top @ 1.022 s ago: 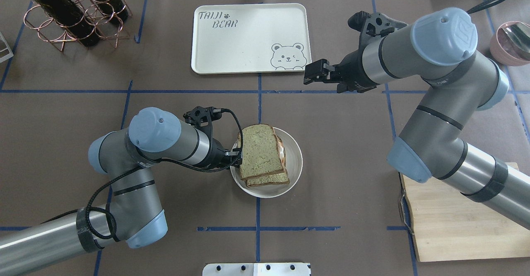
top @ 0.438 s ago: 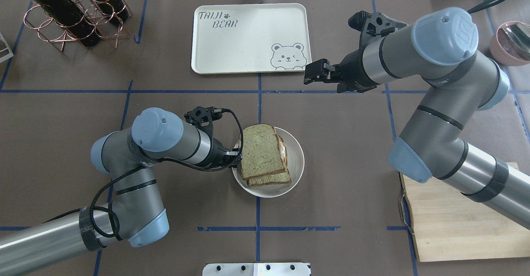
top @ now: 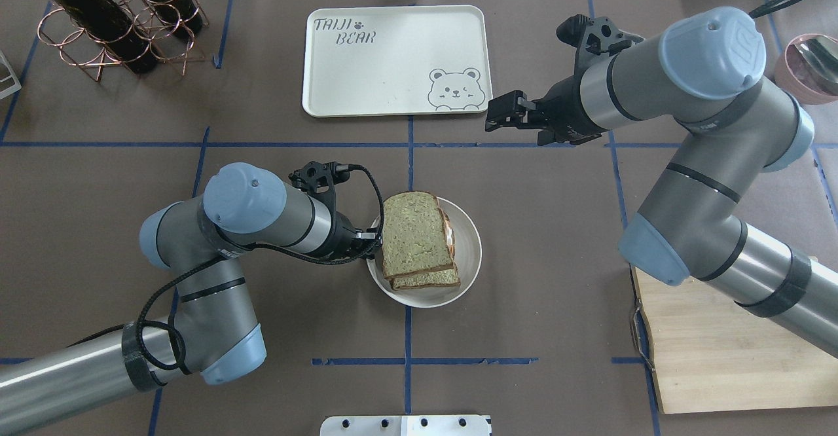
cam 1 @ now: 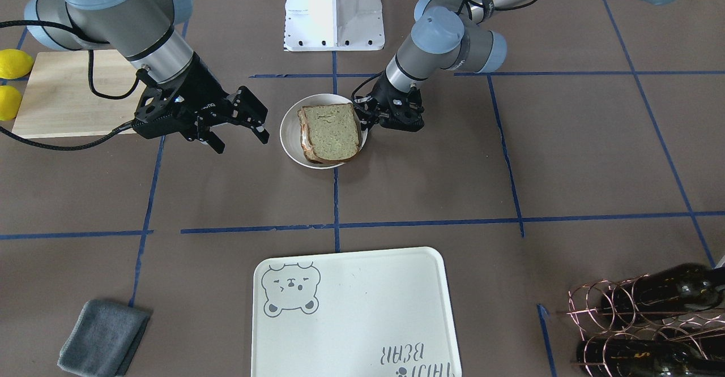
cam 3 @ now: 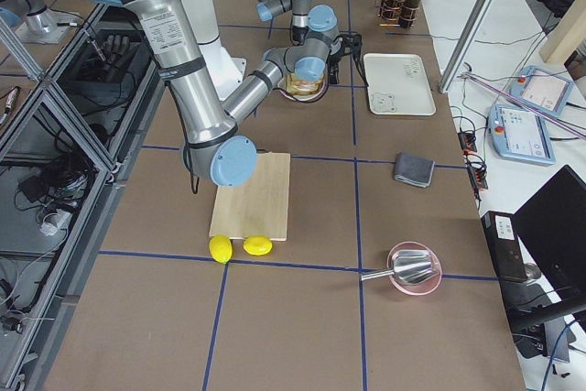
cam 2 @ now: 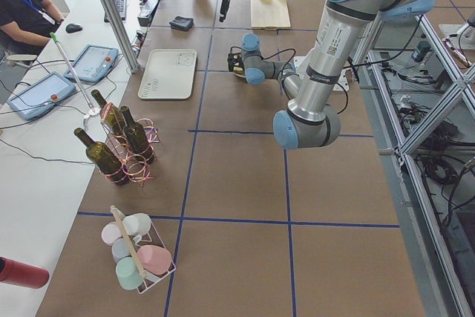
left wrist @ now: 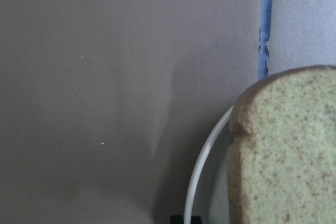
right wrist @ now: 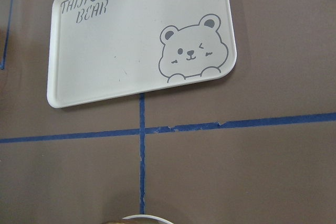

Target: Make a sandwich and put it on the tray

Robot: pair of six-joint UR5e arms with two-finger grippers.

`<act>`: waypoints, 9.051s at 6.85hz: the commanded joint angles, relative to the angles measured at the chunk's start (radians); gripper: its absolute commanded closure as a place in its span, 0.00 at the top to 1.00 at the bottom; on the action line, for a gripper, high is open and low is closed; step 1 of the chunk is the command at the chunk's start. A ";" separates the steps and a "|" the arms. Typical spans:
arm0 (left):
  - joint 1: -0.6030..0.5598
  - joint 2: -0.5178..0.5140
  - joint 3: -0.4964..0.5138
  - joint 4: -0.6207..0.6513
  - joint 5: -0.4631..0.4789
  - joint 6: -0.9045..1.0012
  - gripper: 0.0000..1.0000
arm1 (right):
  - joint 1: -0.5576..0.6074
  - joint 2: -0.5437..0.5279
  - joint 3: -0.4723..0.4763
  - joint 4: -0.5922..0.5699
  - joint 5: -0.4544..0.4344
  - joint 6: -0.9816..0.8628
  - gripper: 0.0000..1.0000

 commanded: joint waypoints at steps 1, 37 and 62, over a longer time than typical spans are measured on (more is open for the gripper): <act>-0.099 -0.002 -0.015 0.011 -0.096 -0.003 0.00 | 0.059 -0.042 0.020 0.002 0.069 0.000 1.00; -1.098 0.613 -0.178 0.519 -0.320 1.574 1.00 | 0.848 -0.408 -0.244 -0.604 0.327 -1.583 1.00; -1.093 0.584 -0.024 0.518 -0.361 1.546 1.00 | 0.934 -0.474 -0.241 -0.472 0.352 -1.462 1.00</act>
